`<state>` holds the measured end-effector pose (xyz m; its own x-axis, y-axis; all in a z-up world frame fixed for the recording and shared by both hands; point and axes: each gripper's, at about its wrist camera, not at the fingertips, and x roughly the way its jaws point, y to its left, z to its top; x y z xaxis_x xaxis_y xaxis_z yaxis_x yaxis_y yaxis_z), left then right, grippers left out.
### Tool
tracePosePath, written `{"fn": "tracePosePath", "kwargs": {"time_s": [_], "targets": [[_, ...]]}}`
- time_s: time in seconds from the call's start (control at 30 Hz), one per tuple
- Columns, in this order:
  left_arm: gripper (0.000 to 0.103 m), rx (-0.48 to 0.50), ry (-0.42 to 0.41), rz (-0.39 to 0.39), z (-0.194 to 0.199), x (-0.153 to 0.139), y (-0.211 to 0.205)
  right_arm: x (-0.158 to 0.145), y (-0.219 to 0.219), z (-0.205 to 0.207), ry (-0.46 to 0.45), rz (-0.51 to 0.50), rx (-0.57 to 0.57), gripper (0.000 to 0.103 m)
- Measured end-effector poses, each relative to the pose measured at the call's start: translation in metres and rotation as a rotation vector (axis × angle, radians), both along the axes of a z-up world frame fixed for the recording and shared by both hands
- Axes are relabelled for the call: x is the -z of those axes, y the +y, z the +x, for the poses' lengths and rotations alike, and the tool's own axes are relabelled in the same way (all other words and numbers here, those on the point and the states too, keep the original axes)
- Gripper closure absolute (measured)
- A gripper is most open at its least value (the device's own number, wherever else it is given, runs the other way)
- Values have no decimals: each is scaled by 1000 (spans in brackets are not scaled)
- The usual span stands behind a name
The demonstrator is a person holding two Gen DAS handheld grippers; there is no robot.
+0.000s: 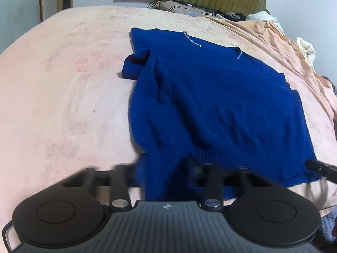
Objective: Fold small clothes
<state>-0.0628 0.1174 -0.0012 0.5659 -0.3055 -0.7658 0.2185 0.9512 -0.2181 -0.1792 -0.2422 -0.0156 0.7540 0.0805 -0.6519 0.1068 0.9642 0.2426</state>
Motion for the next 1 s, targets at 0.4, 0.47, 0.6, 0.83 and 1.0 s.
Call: {"fn": "tracePosePath", "kwargs": {"time_s": [0.4,0.47,0.6,0.83,1.0], "targets": [[94,60,-113,-119,-32,-53,20,-42,-8,-22,-141,126,-60,93],[94,82,-150,-139,-43,-70,27,-59,-11,-32,-181,149,-86,93],[94,121,-219,-173,-66,-104,45,-93,-15,-57,-251,179,-137,93],[98,191,-258,-194,-85,-135,60,-127,-23,-96,-294,245,-229,93],[98,173,-231,-177,-58,-125,52,-121,-36,-81,-263,321,-190,92]]}}
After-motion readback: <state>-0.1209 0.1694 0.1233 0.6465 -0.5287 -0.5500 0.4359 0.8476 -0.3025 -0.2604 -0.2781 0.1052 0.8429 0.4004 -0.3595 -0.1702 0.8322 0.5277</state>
